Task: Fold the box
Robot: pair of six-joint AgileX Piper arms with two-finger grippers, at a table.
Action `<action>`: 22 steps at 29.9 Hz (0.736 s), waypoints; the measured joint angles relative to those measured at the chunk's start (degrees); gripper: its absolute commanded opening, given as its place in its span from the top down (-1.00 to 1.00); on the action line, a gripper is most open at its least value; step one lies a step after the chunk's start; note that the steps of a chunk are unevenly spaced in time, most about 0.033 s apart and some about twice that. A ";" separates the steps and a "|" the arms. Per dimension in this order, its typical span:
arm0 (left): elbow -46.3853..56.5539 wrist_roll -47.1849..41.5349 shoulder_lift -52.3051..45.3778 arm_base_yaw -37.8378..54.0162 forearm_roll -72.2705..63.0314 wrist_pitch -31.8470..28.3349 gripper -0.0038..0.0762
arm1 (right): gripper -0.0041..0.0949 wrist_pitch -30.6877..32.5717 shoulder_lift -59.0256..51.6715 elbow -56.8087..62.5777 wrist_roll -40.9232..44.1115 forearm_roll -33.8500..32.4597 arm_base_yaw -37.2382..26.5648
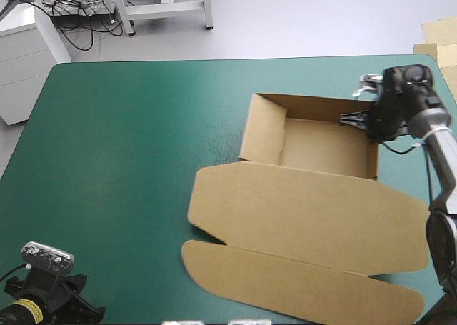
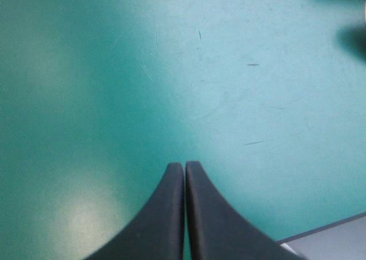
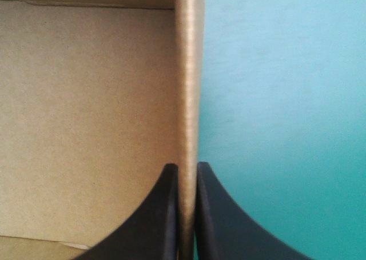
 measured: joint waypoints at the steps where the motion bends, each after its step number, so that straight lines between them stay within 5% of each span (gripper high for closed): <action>1: 0.00 0.00 0.00 0.00 0.00 0.00 0.93 | 0.96 0.05 -0.53 0.00 -1.12 -0.13 -3.23; 8: 0.00 0.00 0.00 0.00 0.00 0.00 0.93 | 0.96 0.07 -1.00 0.00 -4.86 -0.20 -24.40; 15: 0.03 0.00 0.00 0.00 0.00 -0.64 0.93 | 0.92 -0.06 0.44 0.00 -5.19 0.16 -36.20; 22: 0.10 0.00 0.00 0.00 0.00 -0.68 0.93 | 0.25 0.15 2.74 0.00 -4.67 0.05 -37.04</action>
